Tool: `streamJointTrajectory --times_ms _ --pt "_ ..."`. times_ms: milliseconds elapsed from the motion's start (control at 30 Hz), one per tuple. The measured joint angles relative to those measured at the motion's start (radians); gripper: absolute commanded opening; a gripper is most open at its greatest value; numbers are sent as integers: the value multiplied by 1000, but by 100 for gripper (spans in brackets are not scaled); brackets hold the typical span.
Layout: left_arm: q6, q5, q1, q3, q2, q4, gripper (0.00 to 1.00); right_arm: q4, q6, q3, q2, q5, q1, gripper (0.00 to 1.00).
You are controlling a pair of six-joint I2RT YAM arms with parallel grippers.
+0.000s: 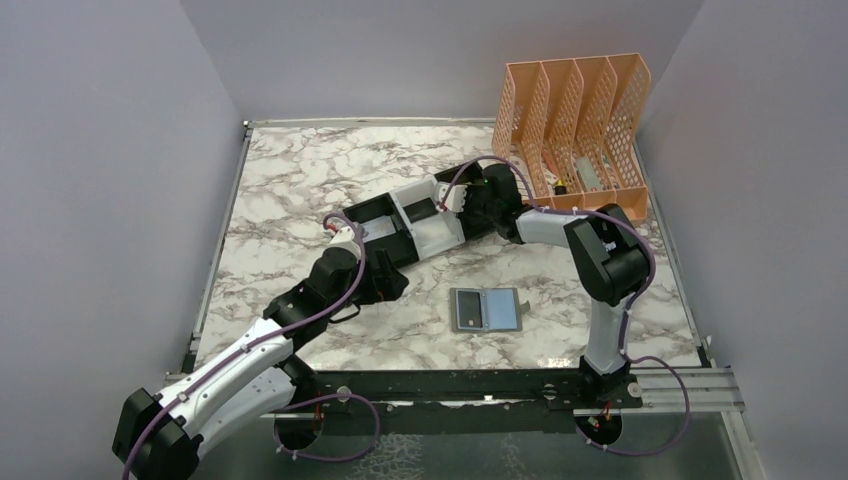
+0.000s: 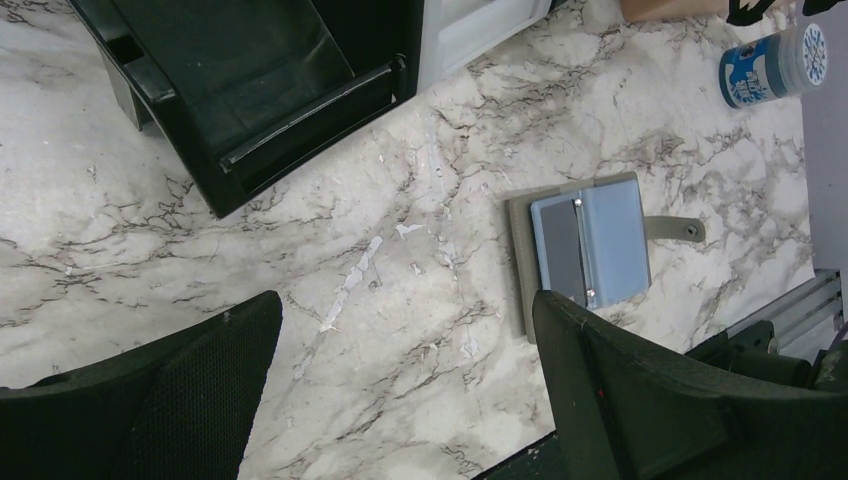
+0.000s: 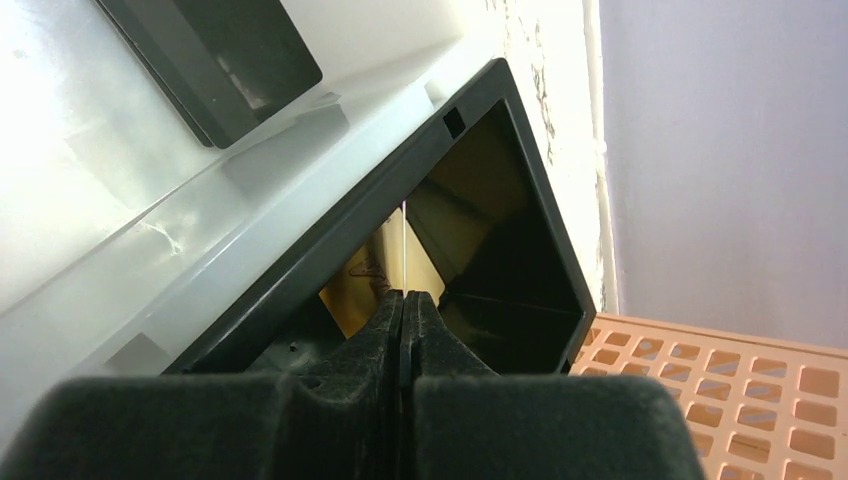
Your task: Take the credit cards out of the card holder
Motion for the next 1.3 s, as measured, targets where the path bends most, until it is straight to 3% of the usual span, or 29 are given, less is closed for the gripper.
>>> streamJointTrajectory --times_ms 233,567,800,1300 --pt "0 6 0 -4 13 8 99 27 -27 1 37 -48 -7 11" --pt "-4 -54 7 11 98 -19 99 30 -41 16 53 -97 -11 5" --pt "0 -125 52 66 206 -53 99 -26 -11 -35 -47 -172 -11 5" --pt "26 -135 139 68 225 -51 99 -138 61 -132 -211 -300 -8 4"
